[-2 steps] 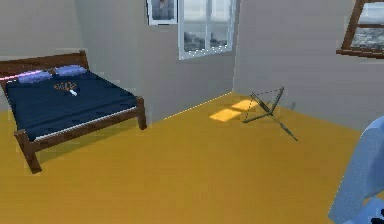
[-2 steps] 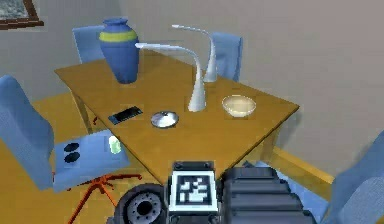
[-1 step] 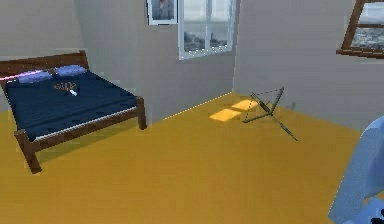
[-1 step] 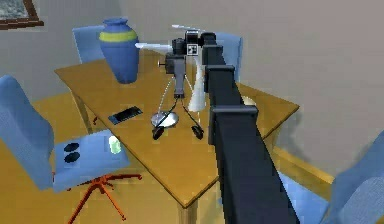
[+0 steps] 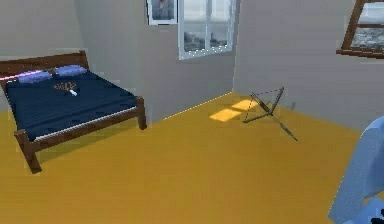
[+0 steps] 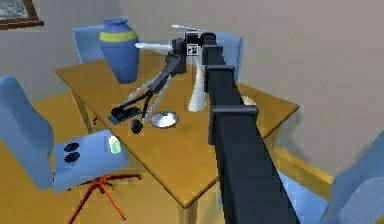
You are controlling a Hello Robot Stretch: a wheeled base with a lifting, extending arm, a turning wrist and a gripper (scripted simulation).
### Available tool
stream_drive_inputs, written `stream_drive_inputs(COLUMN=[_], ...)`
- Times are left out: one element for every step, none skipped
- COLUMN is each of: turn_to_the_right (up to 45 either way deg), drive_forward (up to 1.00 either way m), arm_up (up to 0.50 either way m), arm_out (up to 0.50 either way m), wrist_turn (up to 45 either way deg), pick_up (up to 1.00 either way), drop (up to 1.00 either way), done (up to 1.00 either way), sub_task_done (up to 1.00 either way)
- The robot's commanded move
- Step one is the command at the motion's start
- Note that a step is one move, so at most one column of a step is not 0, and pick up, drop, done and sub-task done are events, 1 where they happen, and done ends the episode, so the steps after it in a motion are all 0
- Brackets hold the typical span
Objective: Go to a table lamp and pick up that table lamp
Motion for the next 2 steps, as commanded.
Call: stream_drive_inputs(turn_to_the_right=[0.0,0.0], drive_forward=[0.0,0.0], arm_up=[0.0,0.0], arm_out=[0.0,0.0], wrist_turn=[45.0,30.0], pick_up=[0.0,0.0], drop=[0.0,0.0], done=[0.0,0.0], sub_task_done=[0.0,0.0])
